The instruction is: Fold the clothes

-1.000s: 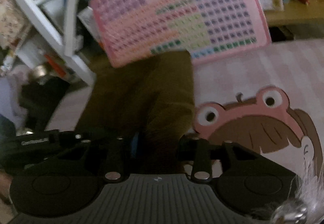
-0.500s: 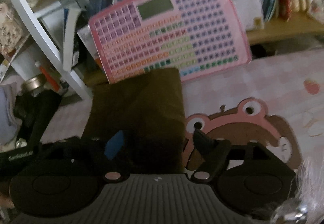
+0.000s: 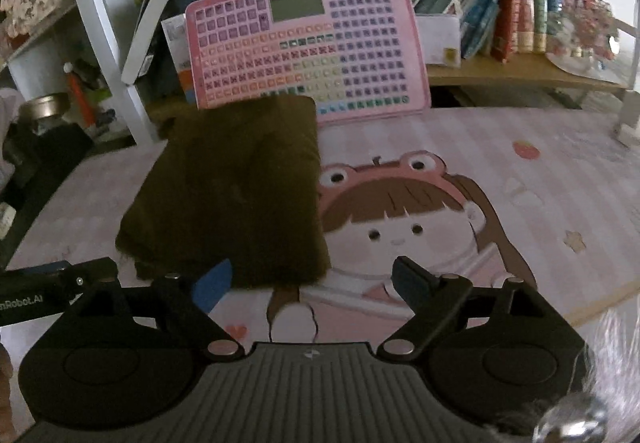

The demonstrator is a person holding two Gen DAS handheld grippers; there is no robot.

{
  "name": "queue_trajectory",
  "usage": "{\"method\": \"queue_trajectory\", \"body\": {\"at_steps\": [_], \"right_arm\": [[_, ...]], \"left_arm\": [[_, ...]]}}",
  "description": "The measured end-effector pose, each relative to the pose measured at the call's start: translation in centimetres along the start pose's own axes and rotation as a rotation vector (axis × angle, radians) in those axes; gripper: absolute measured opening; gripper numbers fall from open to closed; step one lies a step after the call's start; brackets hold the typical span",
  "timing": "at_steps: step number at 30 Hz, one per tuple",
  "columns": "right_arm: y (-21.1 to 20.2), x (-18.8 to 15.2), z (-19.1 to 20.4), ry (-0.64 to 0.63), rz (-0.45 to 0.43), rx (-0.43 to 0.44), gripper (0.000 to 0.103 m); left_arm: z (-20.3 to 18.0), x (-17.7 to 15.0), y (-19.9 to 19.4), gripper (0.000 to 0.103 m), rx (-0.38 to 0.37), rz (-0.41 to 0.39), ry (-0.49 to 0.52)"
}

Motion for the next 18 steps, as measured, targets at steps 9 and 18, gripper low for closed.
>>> {"method": "queue_trajectory", "body": {"at_steps": [9, 18], "right_arm": [[-3.3, -2.9, -0.2, -0.042, -0.051, -0.091, 0.098], [-3.9, -3.8, -0.1, -0.057, -0.05, -0.126, 0.1]], "left_arm": [[-2.5, -3.1, -1.6, 0.089, 0.012, 0.016, 0.035], [-2.7, -3.0, -1.4, 0.098, 0.032, 0.033, 0.077]]}}
Point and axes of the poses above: each gripper's, at about its wrist camera, not at the fingertips, and y roughly the way its jaws point, z to its left, x to its top, the point moved 9 cm from there along y, roughly the way its jaws point, and after that the axes turned 11 degrees about -x, right-handed, at the moved point
